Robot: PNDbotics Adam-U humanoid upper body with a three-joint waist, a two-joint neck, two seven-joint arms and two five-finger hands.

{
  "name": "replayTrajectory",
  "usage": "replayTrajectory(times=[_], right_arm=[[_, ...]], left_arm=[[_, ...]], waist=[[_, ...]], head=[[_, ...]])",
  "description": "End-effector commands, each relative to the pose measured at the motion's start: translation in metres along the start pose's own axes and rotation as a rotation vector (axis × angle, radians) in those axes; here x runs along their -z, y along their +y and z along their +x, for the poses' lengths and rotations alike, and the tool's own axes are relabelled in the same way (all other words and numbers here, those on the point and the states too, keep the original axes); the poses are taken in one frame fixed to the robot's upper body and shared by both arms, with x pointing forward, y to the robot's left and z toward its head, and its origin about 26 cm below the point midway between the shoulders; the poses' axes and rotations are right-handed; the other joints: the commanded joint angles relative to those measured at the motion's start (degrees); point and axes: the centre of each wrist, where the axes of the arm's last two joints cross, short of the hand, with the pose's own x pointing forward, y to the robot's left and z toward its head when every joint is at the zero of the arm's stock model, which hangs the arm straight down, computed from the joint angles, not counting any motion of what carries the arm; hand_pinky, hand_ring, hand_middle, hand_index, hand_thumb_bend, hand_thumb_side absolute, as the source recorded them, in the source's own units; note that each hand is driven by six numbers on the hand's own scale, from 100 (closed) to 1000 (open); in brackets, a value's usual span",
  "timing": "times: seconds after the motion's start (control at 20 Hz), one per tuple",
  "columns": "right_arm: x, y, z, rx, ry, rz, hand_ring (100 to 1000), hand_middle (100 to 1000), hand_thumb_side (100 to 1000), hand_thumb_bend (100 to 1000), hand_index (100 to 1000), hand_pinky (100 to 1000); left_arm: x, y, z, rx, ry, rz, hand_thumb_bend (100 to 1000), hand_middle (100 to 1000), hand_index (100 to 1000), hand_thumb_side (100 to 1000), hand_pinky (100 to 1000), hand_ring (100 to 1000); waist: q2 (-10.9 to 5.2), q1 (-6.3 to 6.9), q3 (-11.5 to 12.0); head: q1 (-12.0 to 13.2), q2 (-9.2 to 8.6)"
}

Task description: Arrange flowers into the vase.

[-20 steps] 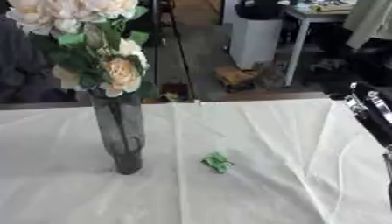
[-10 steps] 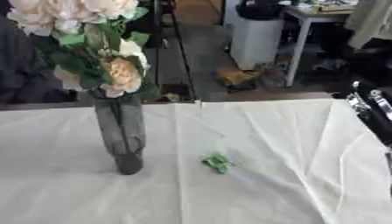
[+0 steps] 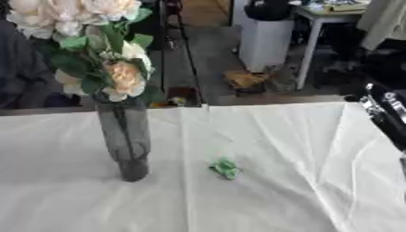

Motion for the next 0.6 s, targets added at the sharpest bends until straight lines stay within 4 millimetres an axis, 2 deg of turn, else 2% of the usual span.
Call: replayTrajectory(times=[0.05,0.6], right_arm=[[0.0061,-0.0109,0.01,-0.032,-0.03,-0.011,797,662,864,100,753,801],[0.0069,-0.0108,0.0098,-0.032,-0.032,-0.011,797,662,863,100,753,802]], left_arm=[[0.0024,0.0026,0.0081,0.009,-0.027,-0.01,733,736,812,971,837,871],[-0.0007,-0.0006,0.0054,-0.004,-0.013,-0.021,724,736,811,974,837,871]], waist=[[-0.6,-0.02,0.17],[-0.52,-0.22,0.54]], head=[[0.07,-0.04],[0.04,0.14]])
